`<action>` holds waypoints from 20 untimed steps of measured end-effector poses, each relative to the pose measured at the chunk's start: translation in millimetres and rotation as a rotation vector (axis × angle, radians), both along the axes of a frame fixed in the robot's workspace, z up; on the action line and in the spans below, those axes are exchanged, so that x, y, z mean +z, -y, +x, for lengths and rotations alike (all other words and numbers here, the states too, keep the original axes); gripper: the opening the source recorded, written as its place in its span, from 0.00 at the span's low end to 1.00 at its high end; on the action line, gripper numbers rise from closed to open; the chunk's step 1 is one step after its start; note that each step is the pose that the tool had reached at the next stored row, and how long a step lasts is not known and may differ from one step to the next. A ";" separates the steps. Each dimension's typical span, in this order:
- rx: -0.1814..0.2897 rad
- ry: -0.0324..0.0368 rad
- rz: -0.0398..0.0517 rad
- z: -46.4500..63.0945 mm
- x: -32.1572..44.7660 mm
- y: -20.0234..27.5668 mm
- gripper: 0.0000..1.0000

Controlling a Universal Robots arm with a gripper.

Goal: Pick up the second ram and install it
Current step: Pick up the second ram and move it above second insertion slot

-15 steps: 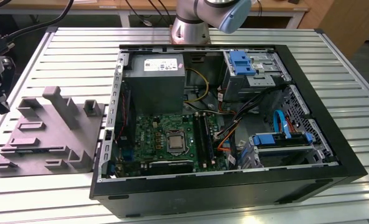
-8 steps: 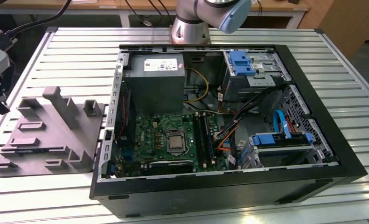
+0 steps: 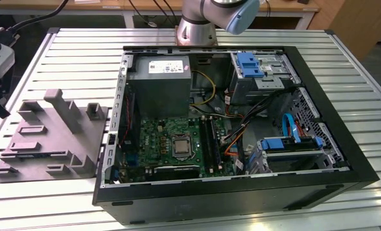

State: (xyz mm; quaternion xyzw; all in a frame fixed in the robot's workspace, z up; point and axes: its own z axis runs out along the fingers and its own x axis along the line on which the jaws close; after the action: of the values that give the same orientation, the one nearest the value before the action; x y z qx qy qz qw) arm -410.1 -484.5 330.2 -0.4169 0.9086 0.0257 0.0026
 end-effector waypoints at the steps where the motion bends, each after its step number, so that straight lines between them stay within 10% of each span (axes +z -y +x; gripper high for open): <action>1: 0.018 0.0000 0.0000 0.0 -0.1 0.0 0.10; 20: 0.364 -0.0001 0.0000 0.0 -5.1 0.0 0.10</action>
State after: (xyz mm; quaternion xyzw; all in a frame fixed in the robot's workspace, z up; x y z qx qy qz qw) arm -410.1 -484.5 325.1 -0.5743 0.8183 0.0257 -0.0021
